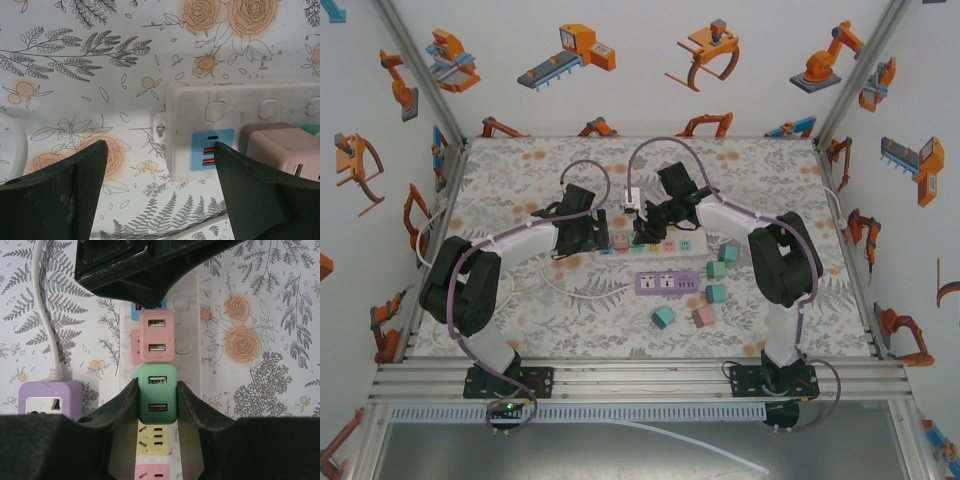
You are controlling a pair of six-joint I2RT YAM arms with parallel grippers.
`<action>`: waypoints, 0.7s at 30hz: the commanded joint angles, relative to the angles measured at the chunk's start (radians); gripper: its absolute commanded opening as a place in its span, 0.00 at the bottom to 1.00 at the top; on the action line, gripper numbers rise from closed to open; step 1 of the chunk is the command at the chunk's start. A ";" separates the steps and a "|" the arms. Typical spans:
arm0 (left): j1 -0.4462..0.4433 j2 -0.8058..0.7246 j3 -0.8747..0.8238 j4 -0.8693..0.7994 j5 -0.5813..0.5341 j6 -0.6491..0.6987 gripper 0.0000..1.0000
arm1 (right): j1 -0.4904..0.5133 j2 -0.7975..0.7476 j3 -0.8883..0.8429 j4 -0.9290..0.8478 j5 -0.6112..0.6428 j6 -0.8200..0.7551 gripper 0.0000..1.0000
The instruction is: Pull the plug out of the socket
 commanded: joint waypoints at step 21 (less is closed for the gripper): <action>-0.005 -0.333 0.002 -0.087 0.131 0.118 0.86 | -0.026 -0.456 -0.259 0.430 0.119 0.565 0.16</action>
